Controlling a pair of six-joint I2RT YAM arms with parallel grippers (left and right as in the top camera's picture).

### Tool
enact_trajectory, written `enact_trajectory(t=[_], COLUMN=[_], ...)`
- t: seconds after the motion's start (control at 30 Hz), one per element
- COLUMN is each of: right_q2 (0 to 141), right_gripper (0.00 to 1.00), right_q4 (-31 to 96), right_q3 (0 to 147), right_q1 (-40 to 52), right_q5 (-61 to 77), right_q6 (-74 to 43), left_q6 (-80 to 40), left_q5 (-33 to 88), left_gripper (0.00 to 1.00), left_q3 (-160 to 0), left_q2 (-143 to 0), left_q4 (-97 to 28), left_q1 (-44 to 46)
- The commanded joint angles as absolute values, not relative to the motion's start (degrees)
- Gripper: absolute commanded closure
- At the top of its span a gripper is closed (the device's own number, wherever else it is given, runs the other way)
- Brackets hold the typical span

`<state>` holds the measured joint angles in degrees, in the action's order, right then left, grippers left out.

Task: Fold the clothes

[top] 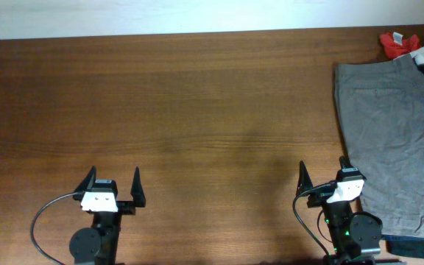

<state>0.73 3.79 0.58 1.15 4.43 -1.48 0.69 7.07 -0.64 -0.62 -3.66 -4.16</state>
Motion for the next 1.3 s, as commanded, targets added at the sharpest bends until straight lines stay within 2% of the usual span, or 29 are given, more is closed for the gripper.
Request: enact_trajectory(t=[0.0, 0.8, 0.87, 1.07, 1.27], right_q2=[0.36, 0.36, 0.36, 0.36, 0.36], right_gripper=[0.02, 0.02, 0.02, 0.01, 0.02], right_q4=[4.05, 2.04, 0.58, 2.72, -1.87], right_q3=[0.32, 0.32, 0.32, 0.32, 0.32], right_q1=[0.78, 0.78, 0.78, 0.78, 0.78], right_q5=[5.41, 6.26, 13.63, 48.01, 49.52], right_q6=[-1.5, -1.56, -4.27, -19.4, -33.8], left_q6=[1.8, 1.8, 1.8, 1.8, 1.8], left_q5=[7.7, 7.7, 7.68, 7.68, 7.68], left_gripper=[0.01, 0.01, 0.01, 0.01, 0.01], left_q3=[-0.49, -0.49, -0.49, -0.49, -0.49], left_q2=[-0.45, -0.45, -0.45, -0.45, -0.45], left_q4=[-3.92, -3.92, -3.92, -3.92, -3.92], left_q1=[-4.4, -4.4, -4.4, -4.4, -4.4])
